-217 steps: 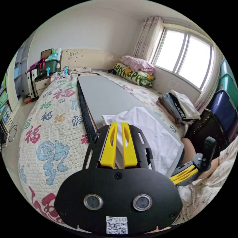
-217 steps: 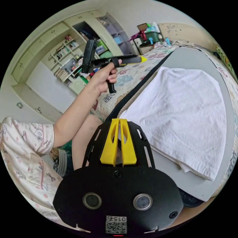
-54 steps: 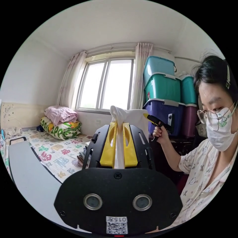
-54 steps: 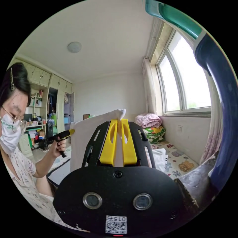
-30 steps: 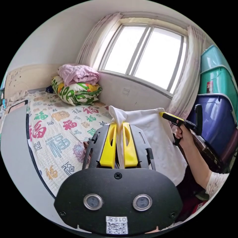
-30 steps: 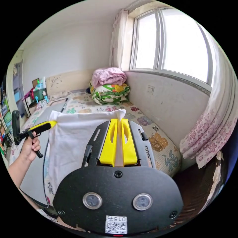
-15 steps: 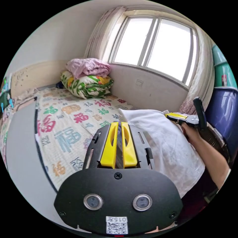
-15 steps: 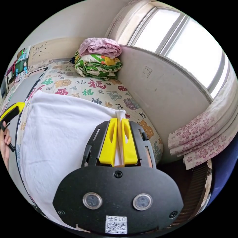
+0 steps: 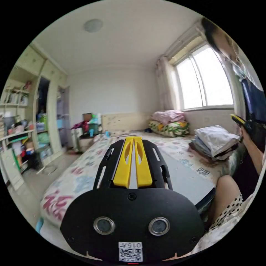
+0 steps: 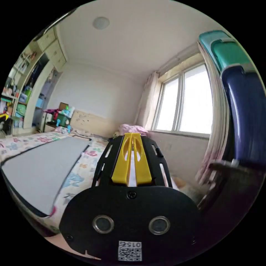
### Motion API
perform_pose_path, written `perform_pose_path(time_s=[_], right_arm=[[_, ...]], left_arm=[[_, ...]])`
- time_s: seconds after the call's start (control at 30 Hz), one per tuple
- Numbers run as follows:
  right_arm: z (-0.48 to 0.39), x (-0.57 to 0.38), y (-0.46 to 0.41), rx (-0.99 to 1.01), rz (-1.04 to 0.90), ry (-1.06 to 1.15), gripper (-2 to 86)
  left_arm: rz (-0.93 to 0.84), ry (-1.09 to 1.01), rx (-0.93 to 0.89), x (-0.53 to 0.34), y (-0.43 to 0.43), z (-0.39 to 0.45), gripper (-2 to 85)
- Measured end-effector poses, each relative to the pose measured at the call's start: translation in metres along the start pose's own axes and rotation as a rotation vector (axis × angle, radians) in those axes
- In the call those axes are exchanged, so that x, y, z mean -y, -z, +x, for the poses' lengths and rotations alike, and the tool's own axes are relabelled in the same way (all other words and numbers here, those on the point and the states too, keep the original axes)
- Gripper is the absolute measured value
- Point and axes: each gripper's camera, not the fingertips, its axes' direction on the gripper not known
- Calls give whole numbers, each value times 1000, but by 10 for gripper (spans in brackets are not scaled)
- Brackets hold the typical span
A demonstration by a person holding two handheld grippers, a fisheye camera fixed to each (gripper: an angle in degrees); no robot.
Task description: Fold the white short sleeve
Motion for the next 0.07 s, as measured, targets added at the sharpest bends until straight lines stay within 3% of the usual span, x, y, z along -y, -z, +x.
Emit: perform_pose_path(time_s=[0.07], right_arm=[[-25,-48,1,97,-162,-104,-10]], left_arm=[[-85,96,166,-60,101,-73,-9]])
